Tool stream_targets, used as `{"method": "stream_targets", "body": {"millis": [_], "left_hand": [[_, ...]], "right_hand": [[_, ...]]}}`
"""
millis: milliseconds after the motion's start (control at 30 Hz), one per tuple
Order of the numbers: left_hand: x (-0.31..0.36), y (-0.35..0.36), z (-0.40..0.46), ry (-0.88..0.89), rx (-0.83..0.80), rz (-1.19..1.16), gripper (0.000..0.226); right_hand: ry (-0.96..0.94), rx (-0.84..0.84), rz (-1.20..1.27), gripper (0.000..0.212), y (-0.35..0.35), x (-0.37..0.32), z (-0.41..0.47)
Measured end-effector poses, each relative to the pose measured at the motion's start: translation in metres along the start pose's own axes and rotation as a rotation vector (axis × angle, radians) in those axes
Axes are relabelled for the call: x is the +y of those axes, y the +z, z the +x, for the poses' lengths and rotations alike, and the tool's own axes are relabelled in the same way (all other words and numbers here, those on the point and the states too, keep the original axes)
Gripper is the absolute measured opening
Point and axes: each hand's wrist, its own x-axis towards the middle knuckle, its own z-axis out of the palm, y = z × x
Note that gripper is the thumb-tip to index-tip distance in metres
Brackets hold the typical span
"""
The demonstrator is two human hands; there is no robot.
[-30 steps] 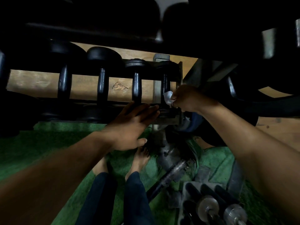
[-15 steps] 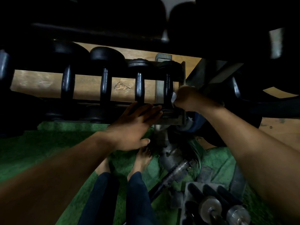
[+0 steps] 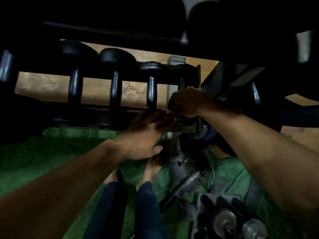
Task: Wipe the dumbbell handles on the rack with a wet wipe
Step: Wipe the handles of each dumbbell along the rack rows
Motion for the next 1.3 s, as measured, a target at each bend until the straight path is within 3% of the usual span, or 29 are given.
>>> {"method": "stream_targets", "body": {"millis": [200, 333, 567, 700, 800, 967, 1033, 1100, 1167, 1300], "left_hand": [[0.001, -0.003, -0.001, -0.001, -0.032, -0.018, 0.095], [-0.001, 0.000, -0.001, 0.006, -0.006, -0.024, 0.096], [-0.001, 0.002, -0.001, 0.014, 0.032, -0.012, 0.097], [-0.001, 0.001, -0.002, 0.020, 0.021, -0.028, 0.097], [-0.002, 0.000, -0.002, 0.018, 0.018, -0.034, 0.096], [-0.001, -0.001, -0.002, 0.014, 0.006, -0.026, 0.095], [-0.001, 0.000, -0.002, 0.013, 0.013, -0.018, 0.096], [-0.002, 0.001, -0.002, 0.010, 0.011, -0.008, 0.096], [-0.001, 0.000, -0.001, 0.004, -0.005, -0.009, 0.096], [0.005, -0.007, -0.003, -0.034, -0.026, -0.025, 0.094]], "right_hand": [[-0.009, -0.091, -0.190, 0.021, -0.009, -0.006, 0.014], [-0.051, -0.085, -0.091, 0.024, -0.015, 0.000, 0.010], [0.160, 0.286, -0.093, 0.037, 0.005, 0.017, 0.001], [0.378, 0.602, -0.221, 0.019, 0.009, 0.017, 0.002], [0.392, 0.743, -0.059, 0.017, 0.022, 0.011, -0.001], [0.552, 0.731, 0.406, 0.020, 0.039, 0.021, -0.006], [0.566, 0.577, 0.713, 0.014, 0.042, 0.025, -0.011], [0.556, 0.349, 0.960, 0.025, 0.043, 0.027, -0.018], [0.522, 0.209, 1.026, 0.036, 0.045, 0.030, -0.026], [0.509, 0.203, 1.004, 0.017, 0.040, 0.035, -0.039]]}}
